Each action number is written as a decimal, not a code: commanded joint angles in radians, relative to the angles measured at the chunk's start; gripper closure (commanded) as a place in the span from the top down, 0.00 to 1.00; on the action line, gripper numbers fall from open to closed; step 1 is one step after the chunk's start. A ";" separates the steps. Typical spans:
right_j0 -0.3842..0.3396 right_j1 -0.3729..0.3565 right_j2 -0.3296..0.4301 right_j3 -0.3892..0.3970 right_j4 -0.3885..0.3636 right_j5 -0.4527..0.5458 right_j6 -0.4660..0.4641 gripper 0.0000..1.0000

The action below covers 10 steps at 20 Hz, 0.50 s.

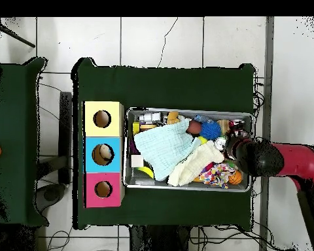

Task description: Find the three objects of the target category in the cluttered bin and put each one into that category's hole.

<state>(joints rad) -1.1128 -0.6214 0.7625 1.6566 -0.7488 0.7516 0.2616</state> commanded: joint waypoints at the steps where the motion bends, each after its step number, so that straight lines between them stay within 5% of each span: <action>1: 0.006 -0.071 0.051 0.012 0.033 0.113 -0.132 1.00; 6: 0.032 0.084 0.008 0.037 -0.046 -0.053 -0.033 1.00; 10: 0.030 0.132 -0.004 0.038 -0.059 -0.099 -0.015 1.00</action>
<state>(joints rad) -1.1039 -0.6021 0.7713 1.6568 -0.7461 0.7153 0.2616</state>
